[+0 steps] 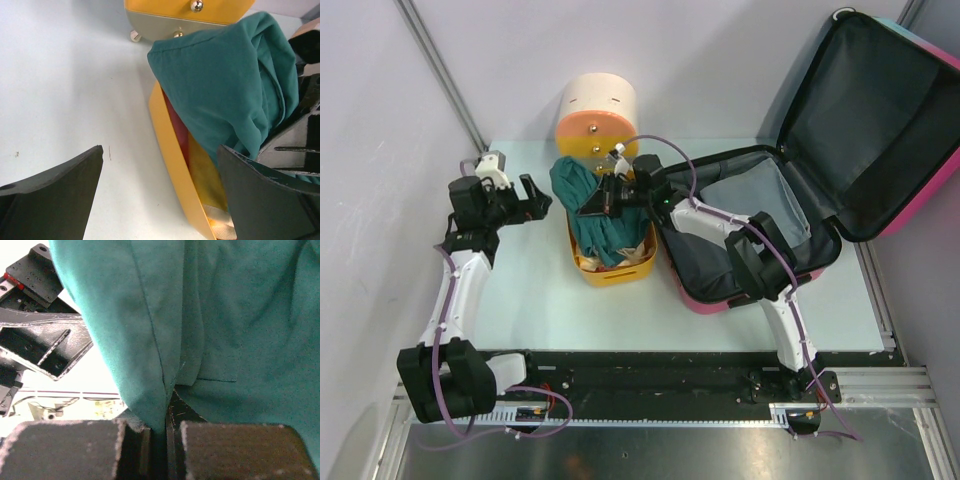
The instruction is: Open, take out, and arrange the luggage
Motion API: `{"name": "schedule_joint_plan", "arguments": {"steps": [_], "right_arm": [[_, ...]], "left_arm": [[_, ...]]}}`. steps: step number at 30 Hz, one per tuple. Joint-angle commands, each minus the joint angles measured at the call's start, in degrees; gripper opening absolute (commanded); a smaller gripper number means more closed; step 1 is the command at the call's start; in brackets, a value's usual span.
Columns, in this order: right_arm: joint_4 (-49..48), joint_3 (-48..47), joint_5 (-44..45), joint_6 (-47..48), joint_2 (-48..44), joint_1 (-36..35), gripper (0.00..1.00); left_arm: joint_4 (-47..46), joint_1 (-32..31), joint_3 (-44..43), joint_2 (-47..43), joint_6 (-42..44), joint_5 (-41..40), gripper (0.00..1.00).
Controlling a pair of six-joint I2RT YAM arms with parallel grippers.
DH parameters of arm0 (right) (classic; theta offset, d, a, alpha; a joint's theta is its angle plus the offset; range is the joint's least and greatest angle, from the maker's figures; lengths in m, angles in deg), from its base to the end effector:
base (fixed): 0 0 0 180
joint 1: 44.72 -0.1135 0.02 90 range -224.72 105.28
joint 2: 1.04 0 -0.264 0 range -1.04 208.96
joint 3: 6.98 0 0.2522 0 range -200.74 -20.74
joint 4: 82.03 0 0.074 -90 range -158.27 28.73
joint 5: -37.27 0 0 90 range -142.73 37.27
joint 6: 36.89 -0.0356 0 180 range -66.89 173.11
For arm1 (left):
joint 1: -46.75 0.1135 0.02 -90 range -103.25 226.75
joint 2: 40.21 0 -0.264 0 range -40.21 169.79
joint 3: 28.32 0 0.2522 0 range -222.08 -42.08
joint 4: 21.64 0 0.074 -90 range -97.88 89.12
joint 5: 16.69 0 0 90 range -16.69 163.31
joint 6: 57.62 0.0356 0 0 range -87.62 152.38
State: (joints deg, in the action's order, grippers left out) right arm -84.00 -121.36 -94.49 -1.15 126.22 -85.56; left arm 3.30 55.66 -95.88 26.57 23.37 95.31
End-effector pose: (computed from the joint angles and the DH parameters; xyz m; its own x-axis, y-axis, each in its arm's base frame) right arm 0.3812 0.3609 0.2484 -0.8812 0.0386 -0.4712 -0.4577 0.1803 0.8706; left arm 0.2646 0.0280 0.3158 -0.4297 -0.2144 -0.8771 0.1283 0.9471 -0.2943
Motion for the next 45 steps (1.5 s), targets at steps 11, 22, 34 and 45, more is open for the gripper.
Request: {"name": "schedule_joint_plan", "arguments": {"steps": [11,22,34,45], "right_arm": [[-12.31,-0.29,-2.19,-14.55,-5.71,0.41,0.0],[-11.88,6.12,-0.95,-14.13,-6.94,2.42,0.0],[-1.77,15.54,-1.84,-4.19,-4.04,9.9,0.69],[22.97,2.19,1.05,12.84,-11.07,11.74,0.86]], "left_arm": [[0.95,0.67,-1.04,-3.06,-0.56,1.38,1.0],[0.86,0.59,0.1,-3.15,-1.53,2.87,0.99],[0.86,-5.82,-3.59,0.45,5.58,5.96,0.87],[0.77,-10.14,-8.68,5.89,14.88,17.43,0.86]]}}
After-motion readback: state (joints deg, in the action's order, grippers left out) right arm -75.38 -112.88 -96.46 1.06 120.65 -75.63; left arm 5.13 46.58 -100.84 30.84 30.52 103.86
